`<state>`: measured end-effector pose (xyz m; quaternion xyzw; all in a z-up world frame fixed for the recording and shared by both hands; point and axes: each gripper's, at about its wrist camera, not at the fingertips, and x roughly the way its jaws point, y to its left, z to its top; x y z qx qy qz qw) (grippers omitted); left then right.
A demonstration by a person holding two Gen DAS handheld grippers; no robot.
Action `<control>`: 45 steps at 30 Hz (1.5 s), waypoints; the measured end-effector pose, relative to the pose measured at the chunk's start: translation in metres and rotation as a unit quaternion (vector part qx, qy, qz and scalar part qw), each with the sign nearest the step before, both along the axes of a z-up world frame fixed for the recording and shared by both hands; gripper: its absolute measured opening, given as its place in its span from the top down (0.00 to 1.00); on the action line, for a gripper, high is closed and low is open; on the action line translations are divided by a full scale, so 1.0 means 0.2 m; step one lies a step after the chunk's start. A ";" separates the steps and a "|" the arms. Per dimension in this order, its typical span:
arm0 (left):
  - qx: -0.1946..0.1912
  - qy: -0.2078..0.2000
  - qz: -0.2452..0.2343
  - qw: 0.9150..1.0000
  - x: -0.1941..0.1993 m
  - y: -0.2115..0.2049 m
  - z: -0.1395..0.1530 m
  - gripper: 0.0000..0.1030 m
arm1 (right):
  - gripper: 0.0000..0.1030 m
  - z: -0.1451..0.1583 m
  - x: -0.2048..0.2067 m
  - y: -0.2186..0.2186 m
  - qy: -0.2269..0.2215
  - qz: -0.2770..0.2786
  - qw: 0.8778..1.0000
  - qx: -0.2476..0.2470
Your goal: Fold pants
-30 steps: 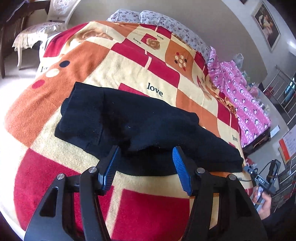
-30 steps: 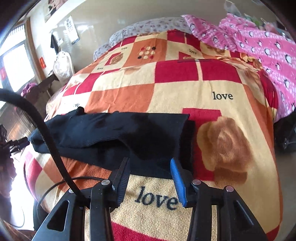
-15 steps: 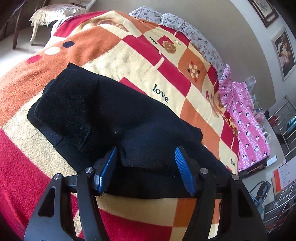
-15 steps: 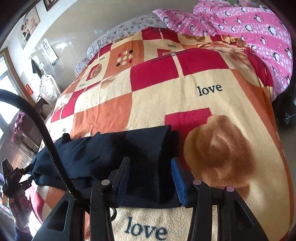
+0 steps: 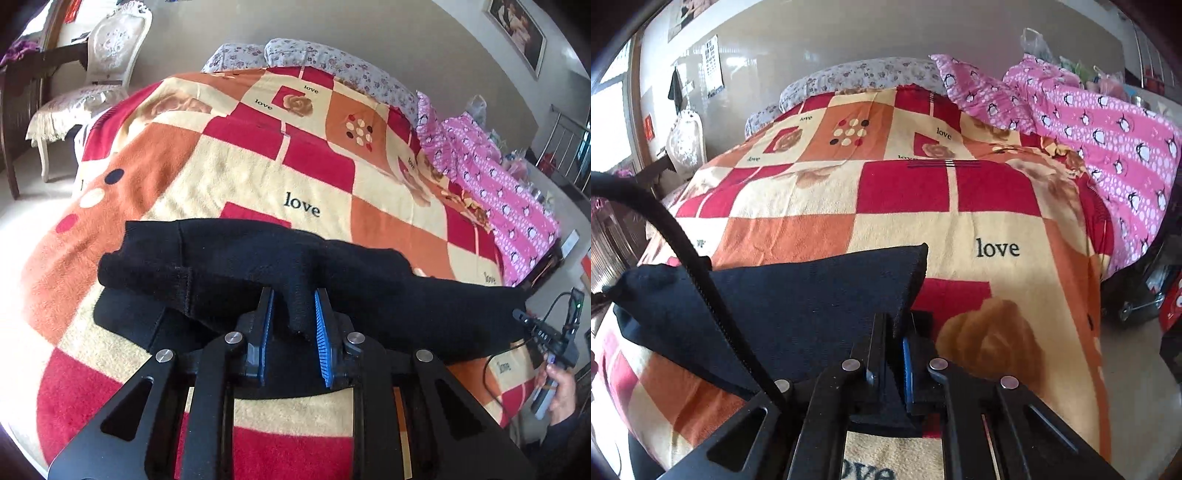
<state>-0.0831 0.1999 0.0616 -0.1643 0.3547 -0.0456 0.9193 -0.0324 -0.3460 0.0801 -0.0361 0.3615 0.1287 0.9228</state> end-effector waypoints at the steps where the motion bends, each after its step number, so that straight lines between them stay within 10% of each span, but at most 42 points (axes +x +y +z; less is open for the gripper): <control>1: 0.000 0.011 0.000 1.000 0.00 0.00 -0.04 0.81 | 0.94 -0.03 0.01 0.00 0.011 -0.003 1.000 0.000; 18: 0.055 0.025 0.030 0.998 -0.11 0.01 -0.08 0.77 | 0.81 -0.08 -0.04 -0.01 0.015 -0.059 0.998 -0.031; 25: 0.040 0.034 0.074 0.996 -0.19 0.22 -0.08 0.77 | 0.67 0.11 -0.22 0.29 -0.031 0.064 0.997 0.024; 33: -0.032 0.029 0.083 0.996 -0.20 0.39 -0.09 0.48 | 0.64 0.04 -0.32 1.03 0.019 0.284 0.954 0.098; 45: -0.049 0.032 0.070 0.996 -0.04 0.37 -0.10 0.47 | 0.58 -0.13 -0.44 1.78 -0.015 0.440 0.898 -0.004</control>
